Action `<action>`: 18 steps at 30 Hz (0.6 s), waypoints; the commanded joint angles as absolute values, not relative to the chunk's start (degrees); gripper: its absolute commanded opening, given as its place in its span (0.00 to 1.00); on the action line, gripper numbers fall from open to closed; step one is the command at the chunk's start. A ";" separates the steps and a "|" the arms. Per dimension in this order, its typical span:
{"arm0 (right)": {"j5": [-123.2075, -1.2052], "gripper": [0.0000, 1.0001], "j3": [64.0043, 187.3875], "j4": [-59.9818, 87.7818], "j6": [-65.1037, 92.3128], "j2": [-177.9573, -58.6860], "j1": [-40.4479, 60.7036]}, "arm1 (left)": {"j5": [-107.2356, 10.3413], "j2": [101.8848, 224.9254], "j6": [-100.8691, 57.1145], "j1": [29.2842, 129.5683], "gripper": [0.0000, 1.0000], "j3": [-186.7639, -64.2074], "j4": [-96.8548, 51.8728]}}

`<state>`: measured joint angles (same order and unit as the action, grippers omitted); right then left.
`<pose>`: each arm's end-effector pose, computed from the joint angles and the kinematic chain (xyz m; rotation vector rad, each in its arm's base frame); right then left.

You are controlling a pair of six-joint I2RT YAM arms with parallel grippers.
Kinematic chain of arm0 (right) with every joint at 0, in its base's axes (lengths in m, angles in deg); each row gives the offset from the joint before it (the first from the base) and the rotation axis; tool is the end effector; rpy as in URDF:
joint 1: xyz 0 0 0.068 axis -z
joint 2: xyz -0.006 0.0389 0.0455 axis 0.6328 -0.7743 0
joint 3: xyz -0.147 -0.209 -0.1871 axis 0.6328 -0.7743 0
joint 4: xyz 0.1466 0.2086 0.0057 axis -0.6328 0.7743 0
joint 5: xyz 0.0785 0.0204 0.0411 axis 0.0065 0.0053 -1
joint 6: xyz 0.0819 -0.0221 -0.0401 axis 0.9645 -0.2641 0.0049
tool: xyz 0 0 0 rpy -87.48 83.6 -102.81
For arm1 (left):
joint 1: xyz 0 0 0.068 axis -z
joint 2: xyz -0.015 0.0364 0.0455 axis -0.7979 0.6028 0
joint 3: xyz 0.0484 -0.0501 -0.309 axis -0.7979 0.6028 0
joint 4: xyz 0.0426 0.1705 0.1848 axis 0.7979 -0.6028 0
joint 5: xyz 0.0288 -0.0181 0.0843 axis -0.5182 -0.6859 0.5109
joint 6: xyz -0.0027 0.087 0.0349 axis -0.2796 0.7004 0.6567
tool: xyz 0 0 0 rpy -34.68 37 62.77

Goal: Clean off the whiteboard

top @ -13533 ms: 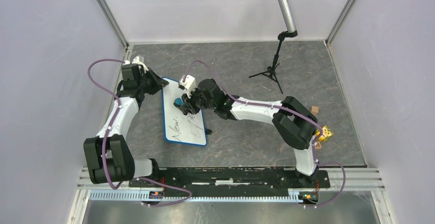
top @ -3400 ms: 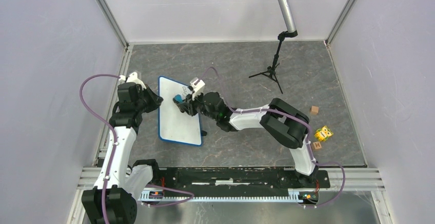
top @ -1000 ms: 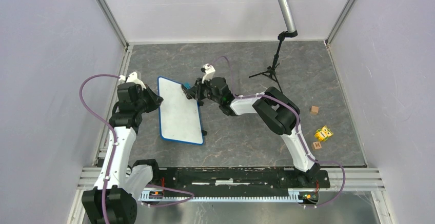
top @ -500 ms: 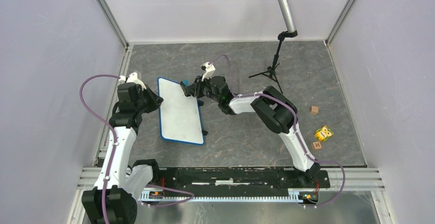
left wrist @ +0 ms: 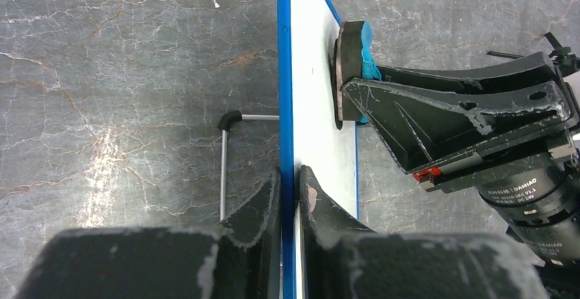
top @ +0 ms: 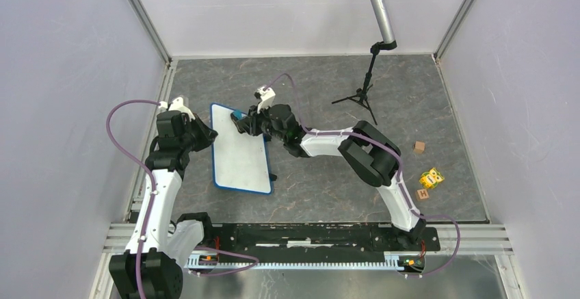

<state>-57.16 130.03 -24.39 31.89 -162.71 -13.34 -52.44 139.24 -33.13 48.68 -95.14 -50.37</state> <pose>0.3408 0.4521 0.2159 -0.4676 1.7605 1.0285 0.2000 -0.0032 0.2846 -0.3954 2.1636 -0.4166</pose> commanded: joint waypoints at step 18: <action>-66.80 0.06 141.27 -22.12 34.85 -169.49 -11.87 | -56.45 138.89 -32.50 50.03 0.02 -94.72 -52.98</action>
